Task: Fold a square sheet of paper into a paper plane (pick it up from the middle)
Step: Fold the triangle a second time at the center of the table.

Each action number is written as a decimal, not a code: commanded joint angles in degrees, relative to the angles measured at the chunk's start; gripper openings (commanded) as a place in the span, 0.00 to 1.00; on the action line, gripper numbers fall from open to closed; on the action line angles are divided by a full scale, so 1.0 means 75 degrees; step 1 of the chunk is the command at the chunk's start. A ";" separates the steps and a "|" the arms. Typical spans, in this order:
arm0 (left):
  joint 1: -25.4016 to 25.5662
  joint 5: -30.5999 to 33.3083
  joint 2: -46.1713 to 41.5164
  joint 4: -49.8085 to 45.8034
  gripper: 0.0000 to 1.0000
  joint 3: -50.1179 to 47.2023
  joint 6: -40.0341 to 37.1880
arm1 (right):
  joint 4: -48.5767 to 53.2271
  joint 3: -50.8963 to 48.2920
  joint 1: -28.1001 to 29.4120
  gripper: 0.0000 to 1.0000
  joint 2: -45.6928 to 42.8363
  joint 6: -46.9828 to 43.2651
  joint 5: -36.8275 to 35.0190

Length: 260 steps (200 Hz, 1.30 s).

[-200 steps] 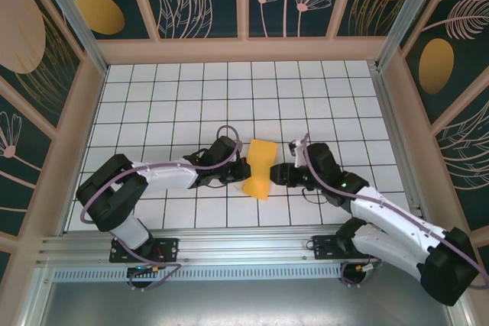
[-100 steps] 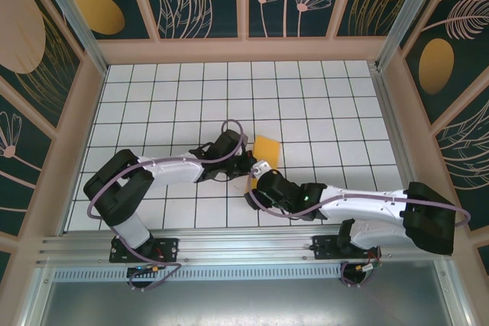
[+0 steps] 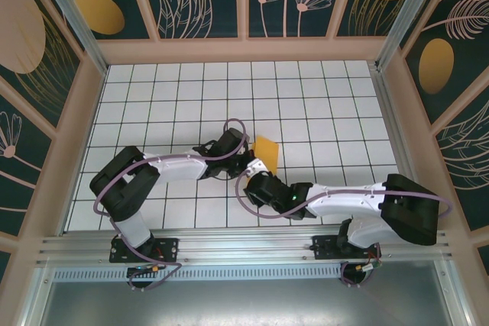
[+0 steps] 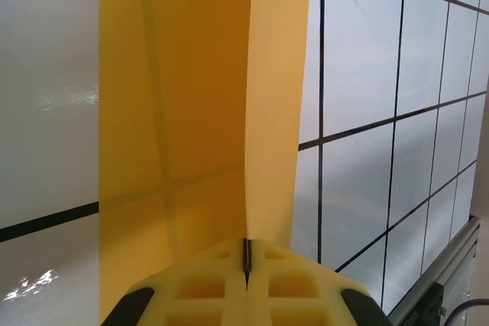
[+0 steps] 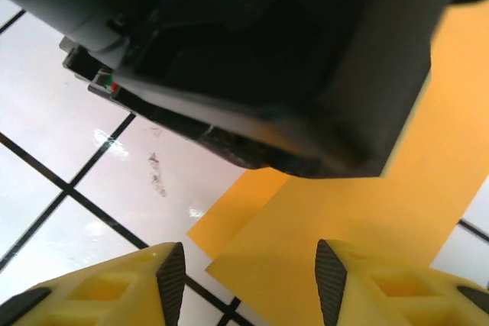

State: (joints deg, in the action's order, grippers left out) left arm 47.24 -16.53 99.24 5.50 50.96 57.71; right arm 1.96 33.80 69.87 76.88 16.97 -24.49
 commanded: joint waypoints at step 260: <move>-0.0440 0.3496 -0.4305 -0.1530 0.75 -0.1785 0.0368 | -0.0170 0.1047 -0.0708 0.00 0.0720 0.1324 0.1081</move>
State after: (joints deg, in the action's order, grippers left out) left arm 44.38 4.27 70.78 -3.11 41.19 58.81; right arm 2.28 38.00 64.79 79.72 24.62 -19.11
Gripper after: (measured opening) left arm 0.759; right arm 0.068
